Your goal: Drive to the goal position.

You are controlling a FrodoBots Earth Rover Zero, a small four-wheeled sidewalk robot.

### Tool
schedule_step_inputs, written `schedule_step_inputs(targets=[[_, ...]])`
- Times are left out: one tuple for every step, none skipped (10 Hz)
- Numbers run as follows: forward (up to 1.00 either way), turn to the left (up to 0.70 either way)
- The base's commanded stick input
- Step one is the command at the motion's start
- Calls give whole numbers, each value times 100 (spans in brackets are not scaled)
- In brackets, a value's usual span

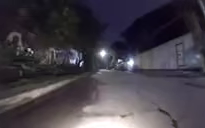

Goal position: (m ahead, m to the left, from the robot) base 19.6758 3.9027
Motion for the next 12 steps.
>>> schedule_step_inputs(targets=[[50, 0], [50, 0], [50, 0], [50, 0], [50, 0], [50, -34], [50, -47], [50, -1], [50, 0], [50, 0], [50, 0], [50, 0]])
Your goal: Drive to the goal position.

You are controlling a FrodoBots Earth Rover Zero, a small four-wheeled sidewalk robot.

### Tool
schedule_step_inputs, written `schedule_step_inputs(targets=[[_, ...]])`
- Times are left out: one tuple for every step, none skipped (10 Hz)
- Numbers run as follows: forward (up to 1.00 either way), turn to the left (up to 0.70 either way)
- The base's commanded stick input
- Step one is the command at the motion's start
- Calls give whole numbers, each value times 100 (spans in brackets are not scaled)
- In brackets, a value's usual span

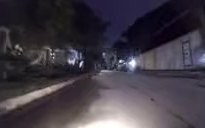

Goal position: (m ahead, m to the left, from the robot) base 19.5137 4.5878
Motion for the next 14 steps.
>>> schedule_step_inputs(targets=[[50, 0], [50, 0], [50, 0], [50, 0], [50, 0], [50, 0], [50, 0], [50, 0], [50, 0], [50, 0], [50, 0], [50, 0], [50, 0], [50, 0]])
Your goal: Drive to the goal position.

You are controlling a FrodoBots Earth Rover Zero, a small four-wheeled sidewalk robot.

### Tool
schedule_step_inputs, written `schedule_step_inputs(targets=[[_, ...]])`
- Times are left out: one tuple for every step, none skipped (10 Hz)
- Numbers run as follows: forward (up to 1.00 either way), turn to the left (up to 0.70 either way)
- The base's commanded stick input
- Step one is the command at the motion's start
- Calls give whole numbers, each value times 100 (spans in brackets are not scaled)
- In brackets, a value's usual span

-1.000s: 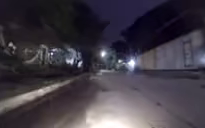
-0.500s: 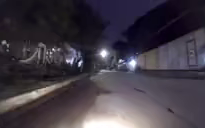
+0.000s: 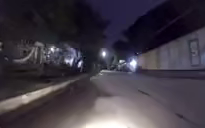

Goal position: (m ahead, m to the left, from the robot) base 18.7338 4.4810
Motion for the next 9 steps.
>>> schedule_step_inputs(targets=[[50, -9], [50, -43], [50, -50], [50, -50], [50, -42], [50, 0], [50, 0], [50, 0], [50, 0]])
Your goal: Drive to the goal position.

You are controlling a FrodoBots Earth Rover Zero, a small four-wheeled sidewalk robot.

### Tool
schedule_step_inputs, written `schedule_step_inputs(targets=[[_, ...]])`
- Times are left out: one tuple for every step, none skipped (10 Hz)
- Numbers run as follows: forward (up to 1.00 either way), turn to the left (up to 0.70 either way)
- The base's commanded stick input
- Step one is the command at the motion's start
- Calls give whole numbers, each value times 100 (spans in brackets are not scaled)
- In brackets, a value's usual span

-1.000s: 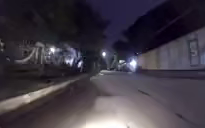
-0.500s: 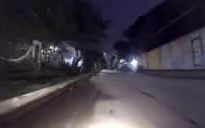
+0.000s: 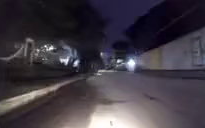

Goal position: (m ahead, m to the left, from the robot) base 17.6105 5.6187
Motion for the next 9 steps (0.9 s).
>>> schedule_step_inputs(targets=[[50, 0], [50, 0], [50, 0], [50, 0], [50, 0], [50, 0], [50, 0], [50, 0], [50, 0]])
